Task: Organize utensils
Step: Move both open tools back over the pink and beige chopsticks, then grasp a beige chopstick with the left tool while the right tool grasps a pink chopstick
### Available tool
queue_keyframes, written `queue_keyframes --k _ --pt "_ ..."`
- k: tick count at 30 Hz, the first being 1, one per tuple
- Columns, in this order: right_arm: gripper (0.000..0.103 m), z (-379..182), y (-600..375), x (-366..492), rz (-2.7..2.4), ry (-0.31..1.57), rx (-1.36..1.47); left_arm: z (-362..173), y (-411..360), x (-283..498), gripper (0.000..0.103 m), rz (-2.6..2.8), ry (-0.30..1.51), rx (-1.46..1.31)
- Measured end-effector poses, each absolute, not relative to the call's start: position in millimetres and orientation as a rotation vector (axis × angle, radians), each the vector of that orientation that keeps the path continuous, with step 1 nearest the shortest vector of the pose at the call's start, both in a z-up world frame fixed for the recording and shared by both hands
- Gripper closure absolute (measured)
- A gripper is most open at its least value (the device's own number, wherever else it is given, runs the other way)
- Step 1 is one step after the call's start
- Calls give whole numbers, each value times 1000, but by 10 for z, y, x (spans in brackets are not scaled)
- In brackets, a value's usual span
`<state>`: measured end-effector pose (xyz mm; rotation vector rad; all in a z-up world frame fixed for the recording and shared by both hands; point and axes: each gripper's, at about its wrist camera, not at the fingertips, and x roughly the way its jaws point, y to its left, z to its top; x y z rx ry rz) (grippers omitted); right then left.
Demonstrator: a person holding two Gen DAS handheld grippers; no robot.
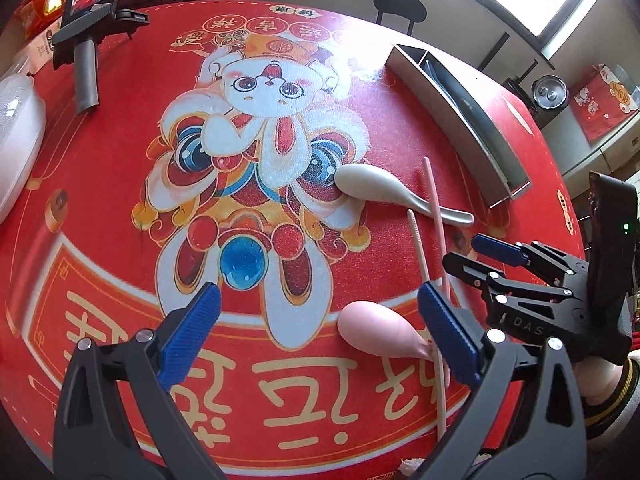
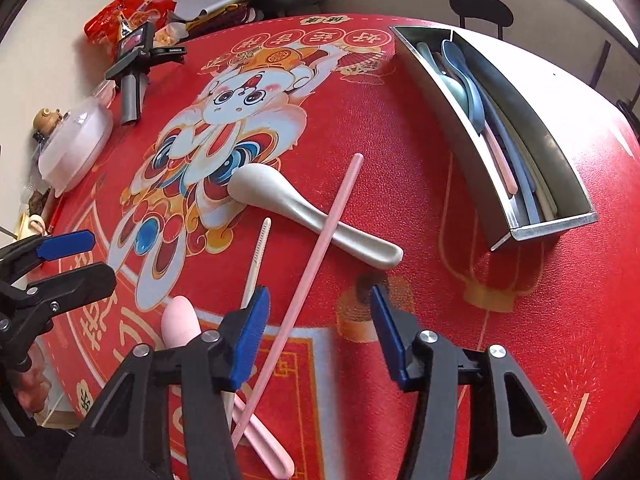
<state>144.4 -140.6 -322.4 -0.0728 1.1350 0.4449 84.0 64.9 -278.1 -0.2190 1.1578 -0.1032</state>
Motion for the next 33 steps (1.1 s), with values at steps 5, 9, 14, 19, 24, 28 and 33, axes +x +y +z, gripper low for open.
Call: queue_keyframes --k 5,9,14,19,24,28,33 --pt "64 -3283 -1376 1514 443 1144 -90 -2790 645 827 6 -96 1168 -218" --pt "69 -3311 -1344 1545 443 1145 -101 -2790 593 813 6 -106 1166 -210" --pt "82 -3327 -1306 1522 469 1142 -128 -2803 407 797 7 -161 1166 -174" --pt "88 -3333 -1395 1501 490 1145 -96 -2876 109 856 41 -255 1183 -115" --pt "88 -3331 -1492 1479 509 1150 -74 -2999 -106 940 55 -338 1235 -124" --pt "88 -3329 -1575 1475 516 1152 -54 -3067 -221 962 55 -373 1268 -129" --pt "88 -3332 -1638 1471 519 1155 -44 -3179 -296 1011 66 -374 1313 -130"
